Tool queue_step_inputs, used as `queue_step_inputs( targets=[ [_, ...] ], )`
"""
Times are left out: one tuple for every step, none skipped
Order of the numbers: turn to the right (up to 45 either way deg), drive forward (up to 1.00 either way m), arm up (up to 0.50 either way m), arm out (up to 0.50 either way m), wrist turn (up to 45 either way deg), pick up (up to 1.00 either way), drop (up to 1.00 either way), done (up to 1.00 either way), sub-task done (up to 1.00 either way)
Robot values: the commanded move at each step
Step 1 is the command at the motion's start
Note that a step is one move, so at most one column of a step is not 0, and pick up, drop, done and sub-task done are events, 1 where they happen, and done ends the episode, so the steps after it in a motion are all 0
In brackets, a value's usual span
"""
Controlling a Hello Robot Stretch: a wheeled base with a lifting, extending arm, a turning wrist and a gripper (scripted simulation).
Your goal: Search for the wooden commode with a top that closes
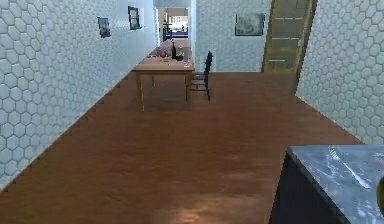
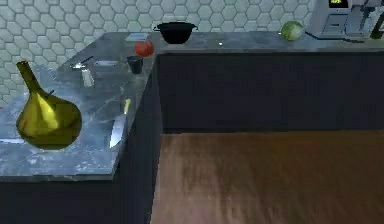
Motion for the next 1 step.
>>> queue_step_inputs(
  targets=[
    [0.0,1.0,0.0,0.0,0.0,0.0,0.0,0.0,0.0]
  ],
)
